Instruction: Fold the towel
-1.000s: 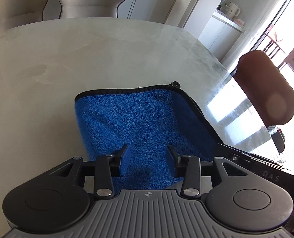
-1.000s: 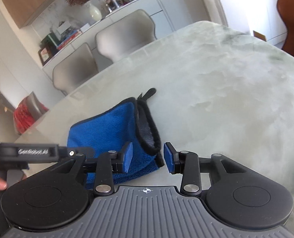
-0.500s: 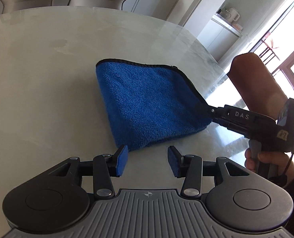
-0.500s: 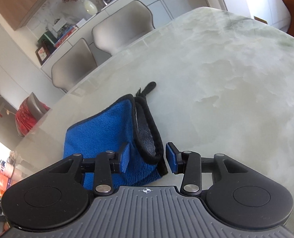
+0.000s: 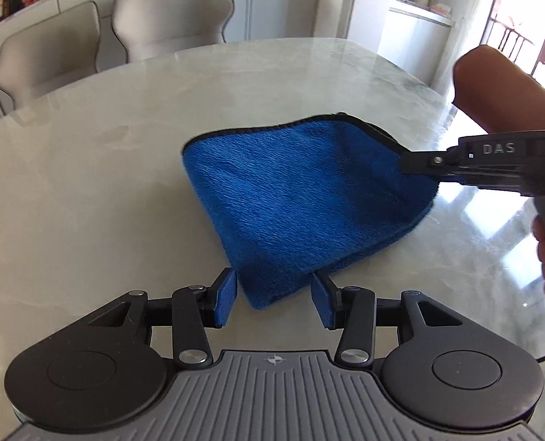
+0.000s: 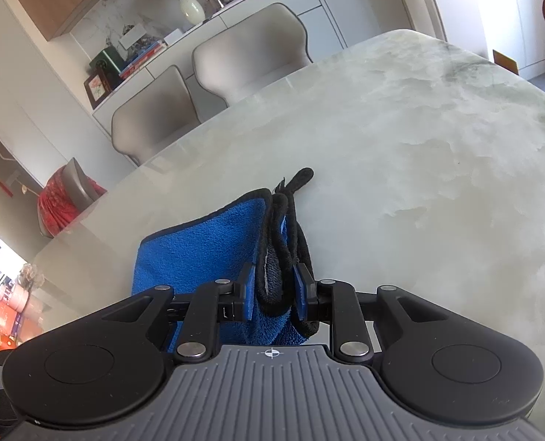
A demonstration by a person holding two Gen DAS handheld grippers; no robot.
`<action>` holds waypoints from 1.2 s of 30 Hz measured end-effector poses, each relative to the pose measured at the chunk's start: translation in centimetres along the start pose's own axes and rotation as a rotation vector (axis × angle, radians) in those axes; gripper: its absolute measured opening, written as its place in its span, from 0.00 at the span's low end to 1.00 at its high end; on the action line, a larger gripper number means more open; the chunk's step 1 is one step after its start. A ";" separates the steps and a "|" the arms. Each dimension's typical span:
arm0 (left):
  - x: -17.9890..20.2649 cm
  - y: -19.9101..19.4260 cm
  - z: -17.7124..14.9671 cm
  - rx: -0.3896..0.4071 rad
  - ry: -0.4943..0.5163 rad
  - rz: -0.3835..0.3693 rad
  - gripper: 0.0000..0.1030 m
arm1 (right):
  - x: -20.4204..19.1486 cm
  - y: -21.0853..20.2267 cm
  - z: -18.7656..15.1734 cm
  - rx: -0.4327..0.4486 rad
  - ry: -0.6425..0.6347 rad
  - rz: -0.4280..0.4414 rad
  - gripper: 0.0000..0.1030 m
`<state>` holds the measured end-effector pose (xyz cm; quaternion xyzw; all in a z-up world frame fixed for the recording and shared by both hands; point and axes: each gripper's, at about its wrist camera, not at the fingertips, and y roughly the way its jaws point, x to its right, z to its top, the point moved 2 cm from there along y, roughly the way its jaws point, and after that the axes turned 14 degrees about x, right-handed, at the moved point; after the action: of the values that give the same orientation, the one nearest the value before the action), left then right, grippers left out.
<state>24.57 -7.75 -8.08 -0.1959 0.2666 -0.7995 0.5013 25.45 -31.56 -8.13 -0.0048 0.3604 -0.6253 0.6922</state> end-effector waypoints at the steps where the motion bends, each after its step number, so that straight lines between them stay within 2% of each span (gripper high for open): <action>1: -0.1 0.1 0.0 0.003 0.002 0.006 0.47 | 0.0 0.0 0.0 -0.002 0.002 0.001 0.23; 7: -0.1 0.5 0.0 0.033 0.004 0.024 0.45 | 0.2 0.0 0.0 -0.002 0.000 -0.006 0.23; 8: -0.1 0.6 0.0 0.039 0.006 0.024 0.39 | 0.1 -0.1 0.0 -0.001 0.000 -0.005 0.23; 9: -0.1 0.6 0.0 0.042 0.002 0.022 0.29 | 0.1 -0.1 0.0 0.002 0.003 0.000 0.23; 14: -0.8 0.3 0.0 0.063 -0.082 0.039 0.17 | 0.2 0.1 0.3 0.000 0.050 0.021 0.23; 17: -2.0 -0.3 0.0 0.083 -0.164 0.071 0.16 | 0.8 0.1 0.5 0.000 0.136 0.048 0.23; 20: -2.7 -0.1 -0.8 0.062 -0.212 0.071 0.19 | 1.9 0.7 0.4 -0.032 0.249 0.061 0.23; 22: -2.9 0.0 -1.2 0.050 -0.232 0.063 0.21 | 2.2 1.5 -0.1 -0.074 0.219 0.003 0.23; 23: -3.0 0.0 -1.2 0.054 -0.239 0.059 0.21 | 2.3 1.5 -0.3 -0.072 0.204 0.001 0.22; 28: -2.9 0.3 -1.0 0.058 -0.223 0.049 0.22 | 1.3 1.5 0.1 -0.073 0.160 0.045 0.27; 36: -2.2 0.3 -1.1 0.052 -0.193 0.035 0.24 | -0.2 3.8 0.7 -0.077 -0.038 0.025 0.31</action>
<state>25.11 -5.60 -9.22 -0.2543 0.1998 -0.7747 0.5434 29.08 -30.90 -9.30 -0.0386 0.3709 -0.6020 0.7061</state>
